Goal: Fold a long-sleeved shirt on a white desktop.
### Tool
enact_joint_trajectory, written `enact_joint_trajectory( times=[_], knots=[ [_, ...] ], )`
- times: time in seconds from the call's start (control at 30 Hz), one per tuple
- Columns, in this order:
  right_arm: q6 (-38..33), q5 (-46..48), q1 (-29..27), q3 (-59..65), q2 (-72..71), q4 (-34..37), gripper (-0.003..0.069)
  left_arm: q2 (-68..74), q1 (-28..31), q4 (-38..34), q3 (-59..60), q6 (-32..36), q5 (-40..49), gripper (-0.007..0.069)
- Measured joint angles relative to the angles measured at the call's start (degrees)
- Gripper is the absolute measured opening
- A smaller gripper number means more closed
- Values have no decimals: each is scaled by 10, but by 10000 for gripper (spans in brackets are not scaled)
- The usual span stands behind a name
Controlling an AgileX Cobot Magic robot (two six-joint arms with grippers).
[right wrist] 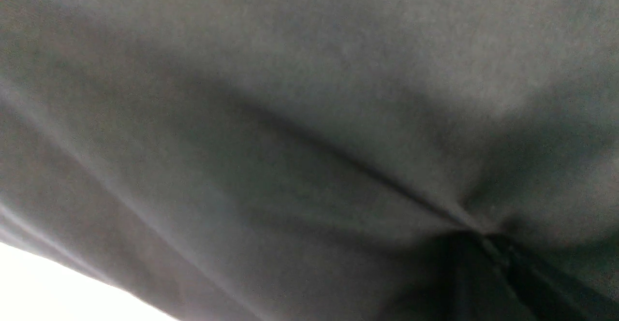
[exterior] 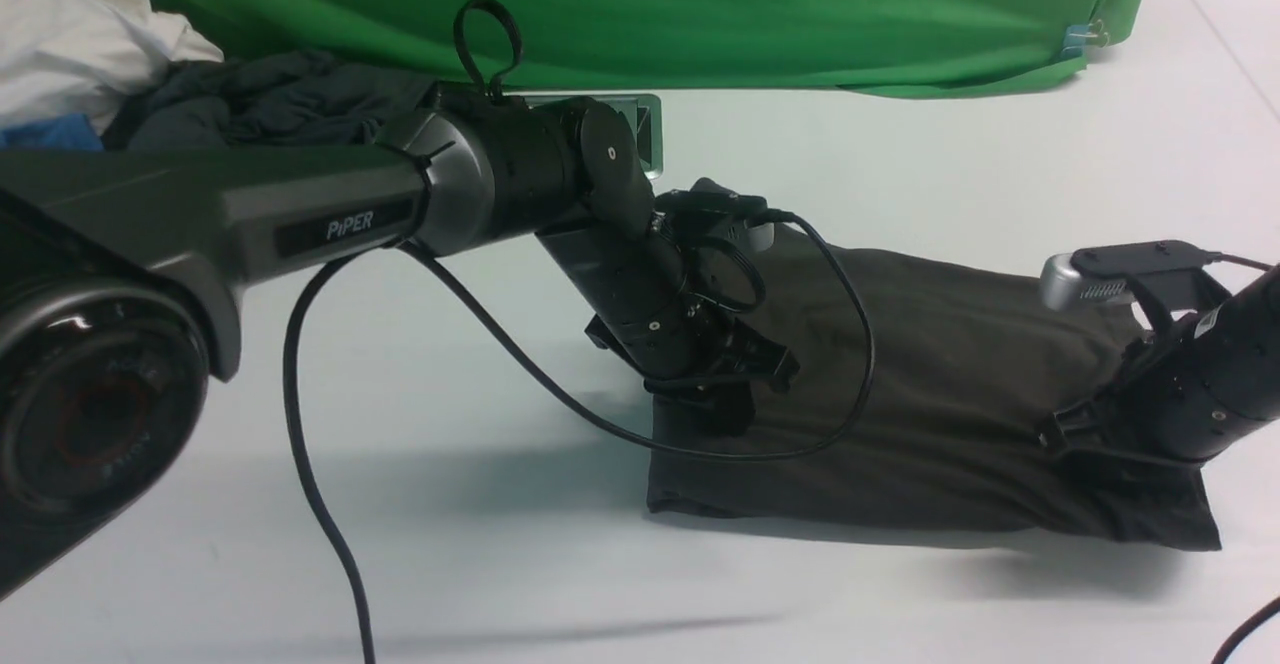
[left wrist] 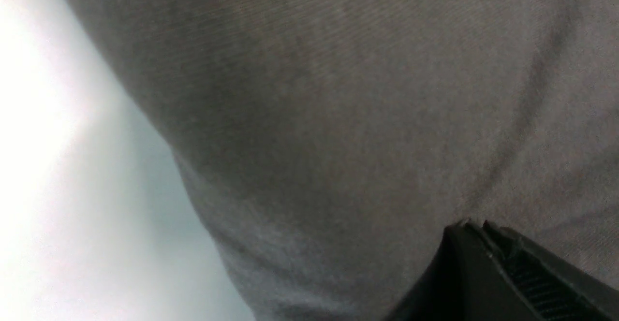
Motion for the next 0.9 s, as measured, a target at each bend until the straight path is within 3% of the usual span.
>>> enact_joint_trajectory(
  times=[0.37,0.63,0.9],
  knots=[
    [8,-34,1,-41,-44,-2,35,-55,5,38,-11,1,-39,18],
    [9,-76,13,-42,69,-3,48,8,5,-16,-12,47,-66,18],
    [9,-111,86,-80,101,-10,63,24,55,29,-17,-26,-63,18]
  ],
)
